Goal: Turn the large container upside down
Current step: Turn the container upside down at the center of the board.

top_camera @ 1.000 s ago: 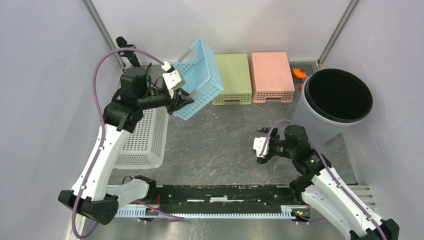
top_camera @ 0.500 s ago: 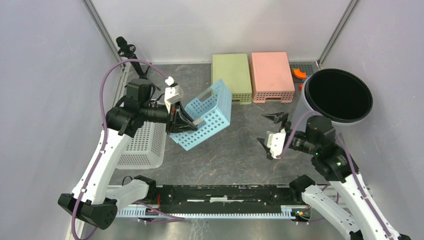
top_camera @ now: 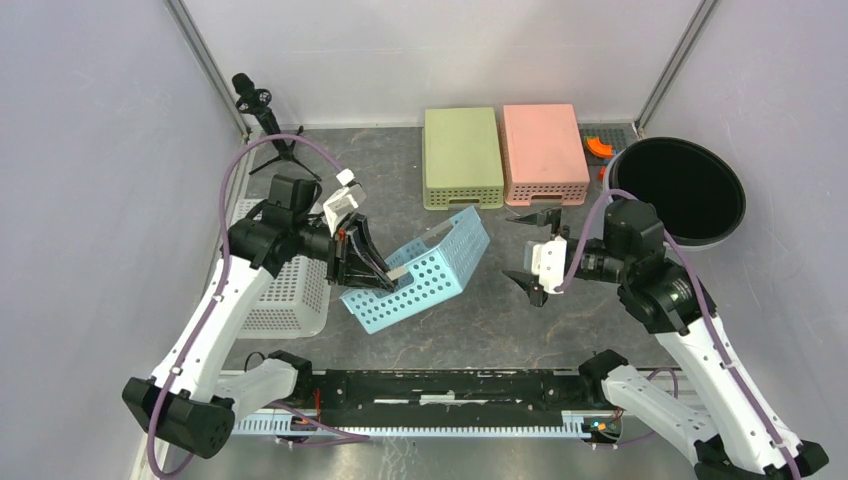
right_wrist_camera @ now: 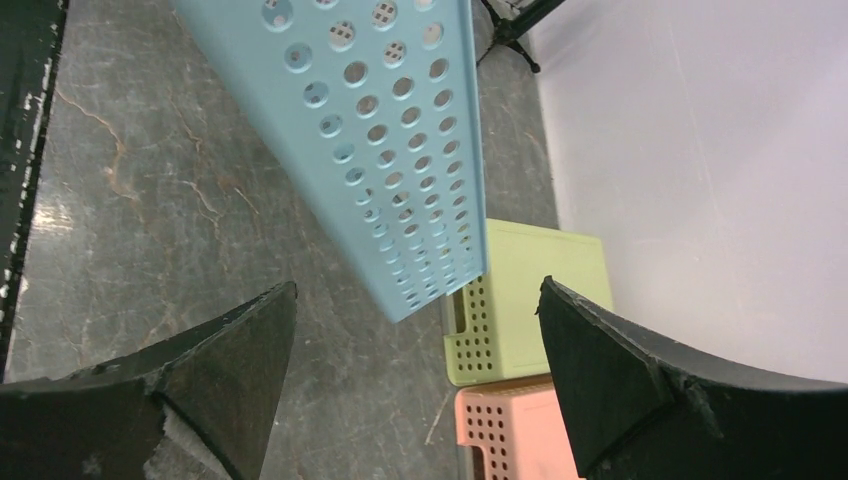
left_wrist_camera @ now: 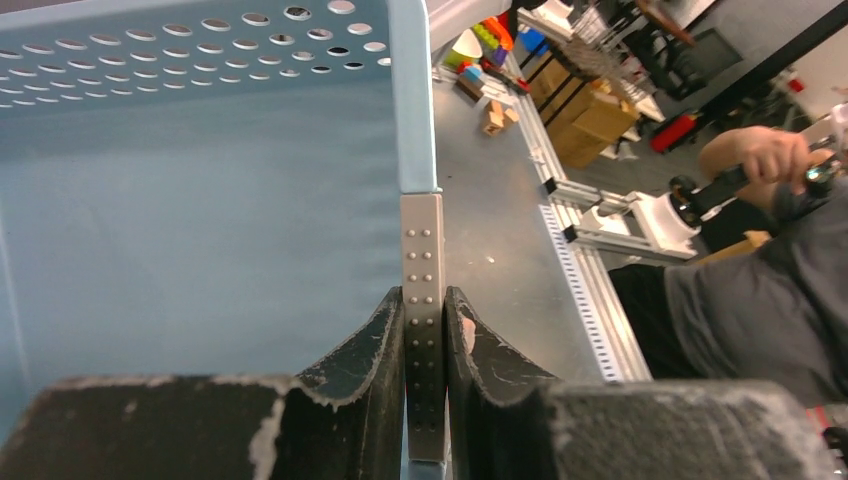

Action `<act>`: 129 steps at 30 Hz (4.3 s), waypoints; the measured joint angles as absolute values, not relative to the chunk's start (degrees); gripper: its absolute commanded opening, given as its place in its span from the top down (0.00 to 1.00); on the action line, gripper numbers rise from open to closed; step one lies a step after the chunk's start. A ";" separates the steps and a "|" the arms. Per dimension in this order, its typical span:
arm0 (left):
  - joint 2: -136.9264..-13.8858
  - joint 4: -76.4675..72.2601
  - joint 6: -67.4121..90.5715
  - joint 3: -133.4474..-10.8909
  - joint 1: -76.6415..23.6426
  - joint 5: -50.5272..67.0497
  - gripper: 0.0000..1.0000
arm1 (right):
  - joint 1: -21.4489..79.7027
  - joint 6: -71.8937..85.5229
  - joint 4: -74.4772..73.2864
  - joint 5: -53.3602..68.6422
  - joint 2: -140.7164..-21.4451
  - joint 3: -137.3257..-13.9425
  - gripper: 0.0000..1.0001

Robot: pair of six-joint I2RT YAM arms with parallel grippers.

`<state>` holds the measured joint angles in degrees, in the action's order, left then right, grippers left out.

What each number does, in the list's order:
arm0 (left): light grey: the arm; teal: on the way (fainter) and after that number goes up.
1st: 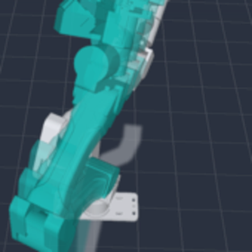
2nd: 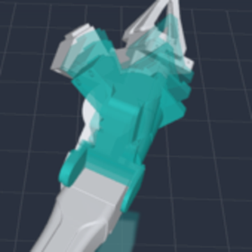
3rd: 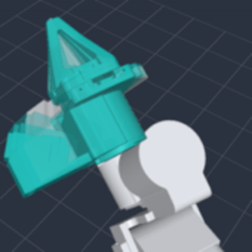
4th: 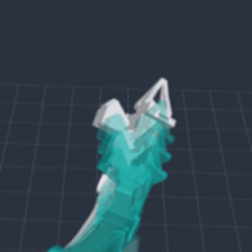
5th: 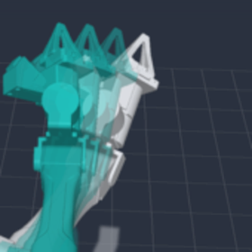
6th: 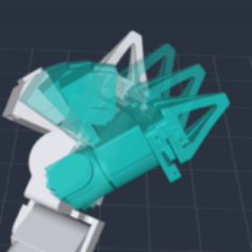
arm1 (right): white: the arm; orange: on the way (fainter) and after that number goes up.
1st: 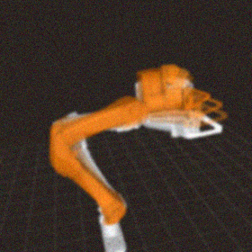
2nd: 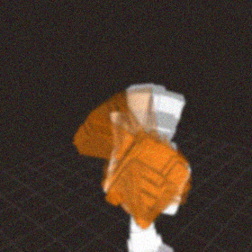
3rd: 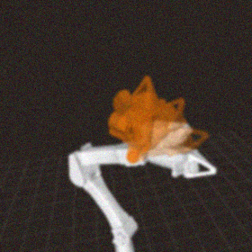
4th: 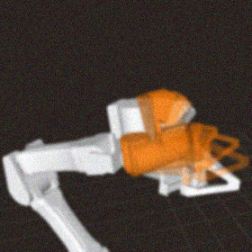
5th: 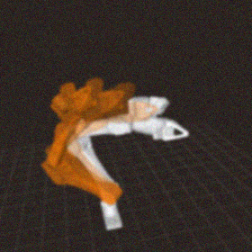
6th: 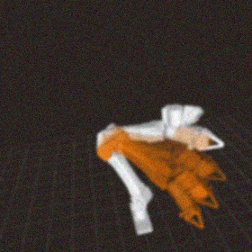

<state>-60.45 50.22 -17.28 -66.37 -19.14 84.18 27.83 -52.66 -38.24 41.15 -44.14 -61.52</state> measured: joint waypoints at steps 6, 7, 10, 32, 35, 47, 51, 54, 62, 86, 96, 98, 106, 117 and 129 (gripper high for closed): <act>-63.20 51.11 -16.86 -64.10 -19.14 85.89 0.98 | 27.83 -50.26 -37.43 42.41 -47.00 -62.06 0.05; -63.37 51.13 -16.88 -63.61 -19.14 85.91 0.98 | 27.83 -50.13 -37.43 42.63 -47.88 -62.61 0.06; -63.40 51.35 -16.93 -62.54 -19.16 86.08 0.98 | 27.83 -49.74 -37.39 44.34 -51.66 -65.08 0.12; -62.43 48.90 -14.92 -54.96 -19.16 87.31 0.98 | 39.18 -57.78 -33.10 41.17 -63.31 -60.88 0.32; -62.41 47.00 -12.64 -54.26 -19.14 87.13 0.98 | 40.62 -59.75 -33.43 39.24 -65.12 -61.01 0.34; -62.57 43.16 -7.90 -53.17 -19.09 87.09 0.98 | 44.31 -66.11 -35.40 31.77 -67.22 -62.46 0.44; -62.74 42.61 -7.01 -53.15 -19.11 87.20 0.98 | 45.52 -68.03 -36.36 29.61 -67.92 -63.77 0.54; -62.89 42.33 -6.83 -53.15 -19.09 87.29 0.98 | 45.82 -69.38 -38.44 29.04 -69.54 -66.28 0.62; -63.51 43.07 -6.72 -54.81 -19.11 87.26 0.95 | 45.87 -71.57 -42.33 29.54 -71.26 -69.52 0.78; -64.84 42.94 -5.02 -65.25 -19.57 80.47 0.67 | 41.82 -49.17 -34.72 42.85 -62.52 -58.72 1.00; -64.73 38.22 -2.33 -65.28 -19.25 76.97 0.62 | 35.79 -24.71 -17.47 55.40 -62.63 -50.33 1.00; -64.95 37.19 -1.45 -65.25 -19.25 75.16 0.61 | 35.05 -20.82 -13.98 56.75 -62.65 -48.75 1.00; -66.06 33.71 -0.05 -65.28 -19.20 69.93 0.56 | 31.18 -11.66 -4.62 59.16 -65.49 -45.25 1.00; -67.31 31.73 -0.03 -66.02 -19.20 64.93 0.42 | 28.16 -9.26 -0.86 60.75 -67.57 -44.82 1.00; -68.75 30.55 -0.05 -69.23 -17.67 59.51 0.18 | 27.11 -9.50 0.82 63.86 -70.67 -44.38 1.00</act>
<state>-68.75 30.55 -0.05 -69.23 -17.67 59.51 27.11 -9.50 0.82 63.86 -70.67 -44.38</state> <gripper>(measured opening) 0.768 0.005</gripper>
